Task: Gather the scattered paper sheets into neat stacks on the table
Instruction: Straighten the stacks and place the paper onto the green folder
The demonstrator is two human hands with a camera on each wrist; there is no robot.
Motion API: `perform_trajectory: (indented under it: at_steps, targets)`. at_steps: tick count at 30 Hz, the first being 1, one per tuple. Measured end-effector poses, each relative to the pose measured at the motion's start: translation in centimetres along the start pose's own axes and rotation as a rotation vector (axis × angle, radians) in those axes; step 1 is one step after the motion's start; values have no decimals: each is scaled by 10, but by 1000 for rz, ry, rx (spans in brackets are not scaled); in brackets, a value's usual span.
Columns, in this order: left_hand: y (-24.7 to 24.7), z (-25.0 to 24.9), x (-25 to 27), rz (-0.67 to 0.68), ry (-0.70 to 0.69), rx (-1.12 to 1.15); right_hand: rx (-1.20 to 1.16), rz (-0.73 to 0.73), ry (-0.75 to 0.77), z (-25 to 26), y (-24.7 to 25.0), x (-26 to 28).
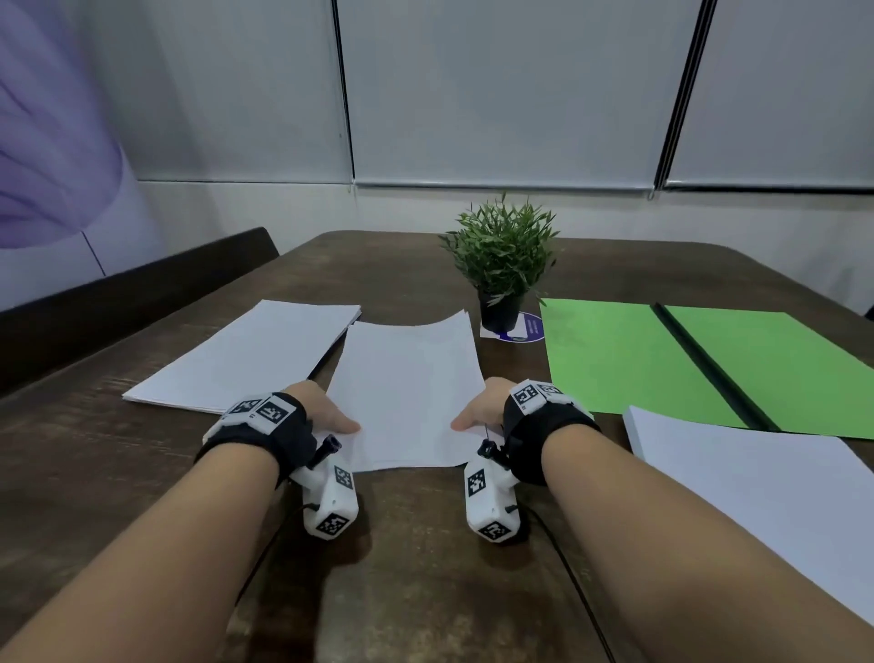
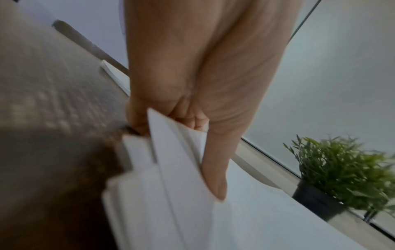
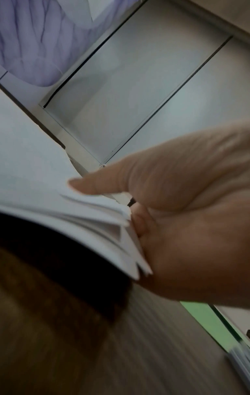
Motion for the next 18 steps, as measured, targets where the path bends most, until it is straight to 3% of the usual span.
perform_trajectory:
  at_steps: [3,12,15,18]
  targets:
    - [-8,2,24,28,-11,-19,-88,-10,-7,-10,-4,26]
    - [-42,1,93,112,-44,24,-64,-65,-43,-48,-8,97]
    - [-46,-8,124,93,-63,74,-157,-99,4,-55,-2,128]
    - [-50,-30,155,117,-174,177,-243,-173,78,-67,23,163]
Point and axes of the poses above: each hand's wrist, its own x-axis away from the middle knuckle, its own y-axis out of the back of the hand, z = x × y, the point moved 9 cm from there along -x, towards the middle knuckle, and after that the axes turned 3 degrees about -y, right-handed, at the moved point
